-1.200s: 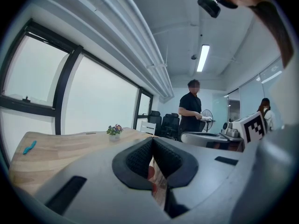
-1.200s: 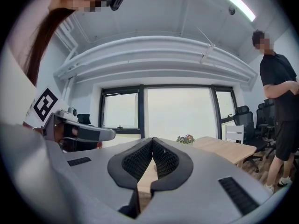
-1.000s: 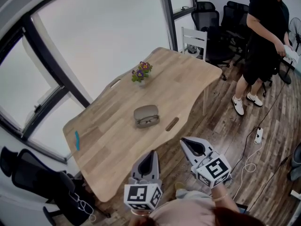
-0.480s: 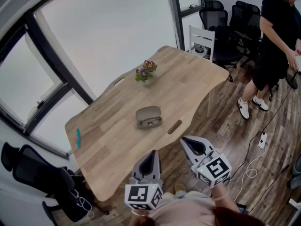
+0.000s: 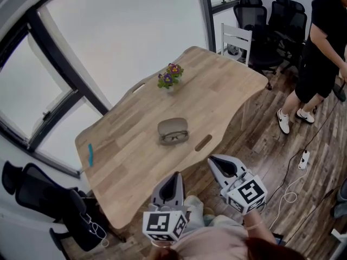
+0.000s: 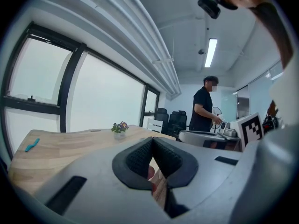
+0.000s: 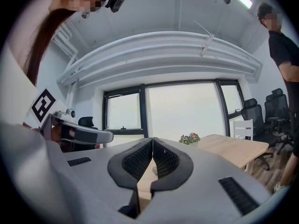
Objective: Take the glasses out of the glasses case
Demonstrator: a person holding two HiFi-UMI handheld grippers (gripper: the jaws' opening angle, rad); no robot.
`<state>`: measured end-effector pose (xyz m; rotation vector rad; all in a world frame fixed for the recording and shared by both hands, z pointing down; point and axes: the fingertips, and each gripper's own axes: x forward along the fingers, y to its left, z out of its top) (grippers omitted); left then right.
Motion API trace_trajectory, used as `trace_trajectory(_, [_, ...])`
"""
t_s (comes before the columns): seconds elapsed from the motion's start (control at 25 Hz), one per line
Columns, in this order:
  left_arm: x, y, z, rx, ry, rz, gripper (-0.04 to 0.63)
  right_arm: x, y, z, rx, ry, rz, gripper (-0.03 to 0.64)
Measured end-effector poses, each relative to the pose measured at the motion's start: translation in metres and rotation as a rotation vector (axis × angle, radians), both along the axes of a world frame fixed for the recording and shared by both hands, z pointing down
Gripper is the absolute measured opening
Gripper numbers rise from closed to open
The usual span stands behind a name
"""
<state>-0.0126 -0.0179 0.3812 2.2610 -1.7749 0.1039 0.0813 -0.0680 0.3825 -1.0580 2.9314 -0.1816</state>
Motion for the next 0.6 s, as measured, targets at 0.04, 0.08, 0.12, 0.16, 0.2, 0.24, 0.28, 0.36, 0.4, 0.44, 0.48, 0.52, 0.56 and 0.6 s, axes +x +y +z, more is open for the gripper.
trace_trajectory(0.04, [-0.001,-0.003,0.000,0.000,0.002,0.002,0.002,-0.001,-0.002,0.000,0.000,0.002,0.001,0.002])
trace_trajectory(0.08, [-0.001,-0.006,0.001,0.002,0.004,0.004,0.002,-0.002,-0.004,0.001,0.001,0.003,0.001,0.002])
trace_trajectory(0.12, [-0.001,-0.010,0.001,0.004,0.006,0.007,0.002,-0.003,-0.006,0.001,0.002,0.003,0.001,0.002])
trace_trajectory(0.16, [-0.002,-0.014,0.001,0.007,0.006,0.011,0.002,-0.004,-0.009,0.001,0.002,0.004,0.002,0.002])
trace_trajectory(0.2, [-0.002,-0.017,0.001,0.009,0.006,0.015,0.002,-0.004,-0.012,0.001,0.002,0.006,0.004,0.002])
trace_trajectory(0.24, [-0.003,-0.020,0.000,0.010,0.006,0.019,0.002,-0.006,-0.014,0.001,0.003,0.008,0.005,0.002])
trace_trajectory(0.28, [-0.004,-0.024,0.000,0.012,0.007,0.023,0.002,-0.007,-0.017,0.000,0.006,0.011,0.006,0.002])
trace_trajectory(0.36, [-0.008,-0.031,-0.001,0.016,0.010,0.029,0.002,-0.013,-0.025,-0.002,0.013,0.016,0.004,0.002])
trace_trajectory(0.4, [-0.010,-0.034,0.000,0.017,0.011,0.031,0.002,-0.016,-0.028,-0.002,0.014,0.018,0.002,0.002])
trace_trajectory(0.44, [-0.013,-0.038,0.000,0.017,0.012,0.033,0.002,-0.020,-0.032,-0.001,0.014,0.021,0.000,0.002])
trace_trajectory(0.48, [-0.016,-0.041,0.001,0.015,0.014,0.034,0.002,-0.023,-0.036,0.000,0.013,0.026,-0.002,0.002])
trace_trajectory(0.52, [-0.020,-0.045,0.002,0.013,0.015,0.034,0.002,-0.027,-0.039,0.002,0.011,0.031,-0.005,0.002])
trace_trajectory(0.56, [-0.023,-0.049,0.003,0.011,0.017,0.033,0.002,-0.032,-0.043,0.003,0.010,0.037,-0.009,0.002])
trace_trajectory(0.6, [-0.027,-0.054,0.004,0.009,0.019,0.033,0.002,-0.036,-0.046,0.004,0.008,0.044,-0.014,0.002])
